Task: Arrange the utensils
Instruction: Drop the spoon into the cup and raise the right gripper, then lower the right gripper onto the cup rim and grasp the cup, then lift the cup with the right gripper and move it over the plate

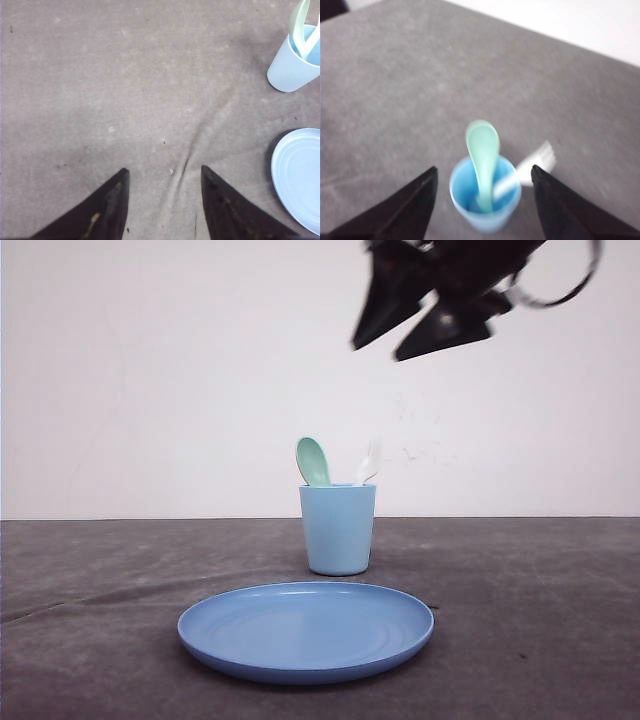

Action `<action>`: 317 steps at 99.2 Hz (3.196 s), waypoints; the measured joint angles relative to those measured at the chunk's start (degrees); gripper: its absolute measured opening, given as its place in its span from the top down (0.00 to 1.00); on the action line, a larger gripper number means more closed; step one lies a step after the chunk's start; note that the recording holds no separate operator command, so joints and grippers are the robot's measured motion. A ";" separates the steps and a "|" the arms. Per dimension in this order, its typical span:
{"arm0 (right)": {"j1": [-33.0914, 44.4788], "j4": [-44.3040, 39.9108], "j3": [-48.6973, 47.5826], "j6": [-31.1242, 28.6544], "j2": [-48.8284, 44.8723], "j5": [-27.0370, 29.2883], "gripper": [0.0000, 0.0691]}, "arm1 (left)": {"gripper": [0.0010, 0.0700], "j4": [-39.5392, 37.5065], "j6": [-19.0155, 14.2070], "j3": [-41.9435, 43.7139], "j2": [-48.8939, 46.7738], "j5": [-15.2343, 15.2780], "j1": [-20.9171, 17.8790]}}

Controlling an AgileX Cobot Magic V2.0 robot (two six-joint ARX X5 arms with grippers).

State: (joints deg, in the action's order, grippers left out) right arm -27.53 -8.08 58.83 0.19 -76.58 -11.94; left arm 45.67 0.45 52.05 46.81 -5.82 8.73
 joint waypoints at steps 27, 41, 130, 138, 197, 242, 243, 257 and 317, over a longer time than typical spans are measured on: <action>4.02 -7.69 -4.11 0.00 9.25 0.00 0.46 | 0.63 0.00 0.00 0.00 0.00 0.02 0.00; 5.53 -7.76 -9.60 -0.61 12.04 -0.02 0.46 | 0.63 0.00 0.00 0.00 0.00 0.00 0.00; 2.69 13.46 -17.53 -3.21 -3.41 -4.20 0.01 | 0.63 0.00 0.00 0.00 0.00 0.02 0.00; 2.05 18.25 -17.51 -3.32 -7.30 -4.87 0.01 | 0.63 0.00 0.00 0.00 0.00 0.02 0.00; -0.59 27.96 -3.21 -2.99 -29.22 -6.43 0.01 | 0.63 -0.02 0.00 0.00 0.00 0.02 0.00; -1.03 27.23 0.13 -2.08 -31.15 -5.79 0.31 | 0.63 -0.15 0.00 0.00 0.00 0.00 0.00; -1.03 27.26 0.13 -2.08 -31.15 -5.79 0.32 | 0.63 -0.17 0.00 0.00 0.00 0.02 0.00; -1.03 27.04 0.13 -2.14 -30.99 -6.16 0.33 | 0.63 -0.22 0.00 0.00 0.00 0.02 0.00; -5.57 5.38 -2.80 -2.34 -5.53 -7.30 0.33 | 0.63 -0.31 0.00 0.00 0.00 0.02 0.00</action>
State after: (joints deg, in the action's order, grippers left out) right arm -33.10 -2.70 56.03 -2.15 -82.11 -19.25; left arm 45.36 0.45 52.05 46.81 -5.80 8.73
